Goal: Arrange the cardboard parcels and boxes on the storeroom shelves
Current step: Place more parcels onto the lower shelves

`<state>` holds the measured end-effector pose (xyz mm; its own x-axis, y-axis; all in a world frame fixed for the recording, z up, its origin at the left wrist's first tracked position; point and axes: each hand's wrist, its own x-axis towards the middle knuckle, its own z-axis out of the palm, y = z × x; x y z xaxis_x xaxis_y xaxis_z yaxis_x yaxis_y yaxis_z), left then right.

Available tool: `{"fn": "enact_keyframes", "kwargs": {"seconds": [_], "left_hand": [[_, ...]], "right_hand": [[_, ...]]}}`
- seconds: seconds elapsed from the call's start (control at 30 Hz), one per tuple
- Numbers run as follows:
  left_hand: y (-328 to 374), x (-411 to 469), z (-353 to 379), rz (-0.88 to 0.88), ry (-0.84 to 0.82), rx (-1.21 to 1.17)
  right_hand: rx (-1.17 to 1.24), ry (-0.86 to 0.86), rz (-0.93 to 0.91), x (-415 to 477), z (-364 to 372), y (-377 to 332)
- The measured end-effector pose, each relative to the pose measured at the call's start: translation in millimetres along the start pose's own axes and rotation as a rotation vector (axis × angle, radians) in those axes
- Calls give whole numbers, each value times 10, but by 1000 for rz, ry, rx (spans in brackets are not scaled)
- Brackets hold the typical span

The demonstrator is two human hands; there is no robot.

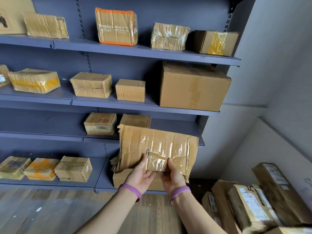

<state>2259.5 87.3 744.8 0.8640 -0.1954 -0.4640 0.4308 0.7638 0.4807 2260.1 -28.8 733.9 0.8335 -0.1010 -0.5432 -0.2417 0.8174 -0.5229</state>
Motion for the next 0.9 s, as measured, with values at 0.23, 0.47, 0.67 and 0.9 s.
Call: {"fn": "enact_keyframes", "kwargs": {"seconds": [0.23,0.47,0.67,0.9], "left_hand": [[170,92,-103,109,100,-110],[524,51,-299,169,116,-27],[688,-16,-489,160,98,47],[704,-36,-446,217,99,-61]], "right_hand": [[-212,-187,36,-88,-128,-8],[197,-49,186,187,-398,-215],[132,-78,176,248,-408,-434],[130,-144,18,204,-245,-417]]}}
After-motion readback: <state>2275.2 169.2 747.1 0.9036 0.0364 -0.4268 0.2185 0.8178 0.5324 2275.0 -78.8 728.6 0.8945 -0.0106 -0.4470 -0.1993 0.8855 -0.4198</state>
